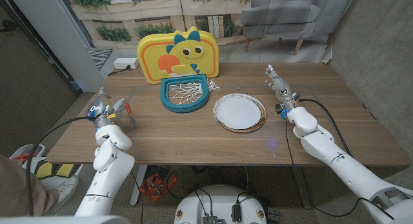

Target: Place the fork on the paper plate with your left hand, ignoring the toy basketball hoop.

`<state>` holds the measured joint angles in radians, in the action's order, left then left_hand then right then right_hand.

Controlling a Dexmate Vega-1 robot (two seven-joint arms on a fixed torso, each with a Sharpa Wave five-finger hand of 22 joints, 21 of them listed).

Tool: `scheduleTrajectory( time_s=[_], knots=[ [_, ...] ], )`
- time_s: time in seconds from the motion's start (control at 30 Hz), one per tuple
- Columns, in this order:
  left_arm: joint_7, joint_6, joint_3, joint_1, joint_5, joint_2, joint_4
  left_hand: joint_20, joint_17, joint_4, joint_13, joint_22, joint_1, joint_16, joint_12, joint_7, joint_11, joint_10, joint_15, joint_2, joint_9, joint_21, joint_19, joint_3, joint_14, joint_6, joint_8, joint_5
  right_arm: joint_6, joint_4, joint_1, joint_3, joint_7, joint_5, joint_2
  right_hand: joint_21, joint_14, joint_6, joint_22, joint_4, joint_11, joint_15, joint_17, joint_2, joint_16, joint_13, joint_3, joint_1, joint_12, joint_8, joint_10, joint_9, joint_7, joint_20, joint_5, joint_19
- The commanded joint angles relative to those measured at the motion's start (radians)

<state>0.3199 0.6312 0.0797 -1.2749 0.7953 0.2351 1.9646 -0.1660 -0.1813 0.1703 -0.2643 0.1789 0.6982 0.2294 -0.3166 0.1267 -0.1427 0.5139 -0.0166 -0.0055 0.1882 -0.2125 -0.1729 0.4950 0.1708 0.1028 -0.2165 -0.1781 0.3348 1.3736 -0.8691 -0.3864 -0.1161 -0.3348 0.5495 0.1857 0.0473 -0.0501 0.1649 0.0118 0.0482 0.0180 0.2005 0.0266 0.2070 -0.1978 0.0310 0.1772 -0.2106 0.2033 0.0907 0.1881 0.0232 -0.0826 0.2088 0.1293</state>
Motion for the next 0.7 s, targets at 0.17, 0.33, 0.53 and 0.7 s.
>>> scheduleTrajectory(
  time_s=[0.17, 0.33, 0.53, 0.7],
  knots=[
    [-0.003, 0.028, -0.008, 0.013, 0.010, 0.004, -0.013, 0.003, -0.004, -0.006, 0.003, 0.005, -0.001, 0.001, 0.003, 0.004, 0.001, 0.006, 0.006, -0.013, 0.003, -0.004, -0.007, -0.011, 0.010, 0.008, -0.003, 0.004, -0.009, -0.013, 0.011, -0.005, 0.006, 0.001, -0.006, 0.003, -0.002, -0.009, 0.005, -0.006, -0.001, -0.001, 0.001, 0.001, -0.001, -0.002, 0.002, 0.008, 0.003, 0.000, 0.007, 0.005, 0.000, 0.000, -0.002, 0.013],
    [-0.002, 0.035, -0.007, 0.016, 0.007, 0.002, -0.016, 0.001, -0.004, -0.009, 0.004, 0.005, -0.006, 0.000, 0.006, 0.003, 0.001, 0.007, 0.006, -0.019, 0.003, -0.002, -0.006, -0.019, 0.009, 0.008, -0.001, 0.005, -0.005, -0.019, 0.014, -0.007, 0.006, 0.004, -0.009, 0.003, -0.002, -0.009, 0.005, -0.007, -0.001, -0.001, 0.001, 0.002, -0.001, -0.002, 0.002, 0.008, 0.003, -0.001, 0.007, 0.005, 0.000, 0.000, -0.002, 0.013],
    [-0.003, 0.036, -0.003, 0.020, 0.002, 0.006, -0.024, 0.001, -0.004, -0.014, 0.004, 0.005, -0.013, -0.002, 0.009, 0.002, -0.002, 0.010, 0.007, -0.027, 0.003, -0.001, -0.005, -0.029, 0.010, 0.012, 0.000, 0.005, -0.006, -0.021, 0.018, -0.009, 0.007, 0.005, -0.010, 0.003, -0.002, -0.009, 0.005, -0.007, -0.001, 0.000, 0.002, 0.002, -0.001, -0.003, 0.002, 0.008, 0.003, -0.001, 0.006, 0.005, -0.001, 0.001, -0.002, 0.013],
    [-0.003, 0.037, -0.003, 0.028, -0.006, 0.005, -0.037, -0.001, -0.005, -0.018, 0.004, 0.005, -0.017, -0.003, 0.012, -0.003, -0.001, 0.010, 0.011, -0.030, 0.003, 0.000, -0.005, -0.035, 0.009, 0.013, 0.001, 0.004, -0.009, -0.020, 0.019, -0.010, 0.007, 0.006, -0.010, 0.003, -0.002, -0.008, 0.005, -0.008, -0.002, 0.000, 0.002, 0.002, -0.001, -0.003, 0.002, 0.008, 0.004, -0.001, 0.006, 0.005, -0.001, 0.001, -0.002, 0.013]
  ],
)
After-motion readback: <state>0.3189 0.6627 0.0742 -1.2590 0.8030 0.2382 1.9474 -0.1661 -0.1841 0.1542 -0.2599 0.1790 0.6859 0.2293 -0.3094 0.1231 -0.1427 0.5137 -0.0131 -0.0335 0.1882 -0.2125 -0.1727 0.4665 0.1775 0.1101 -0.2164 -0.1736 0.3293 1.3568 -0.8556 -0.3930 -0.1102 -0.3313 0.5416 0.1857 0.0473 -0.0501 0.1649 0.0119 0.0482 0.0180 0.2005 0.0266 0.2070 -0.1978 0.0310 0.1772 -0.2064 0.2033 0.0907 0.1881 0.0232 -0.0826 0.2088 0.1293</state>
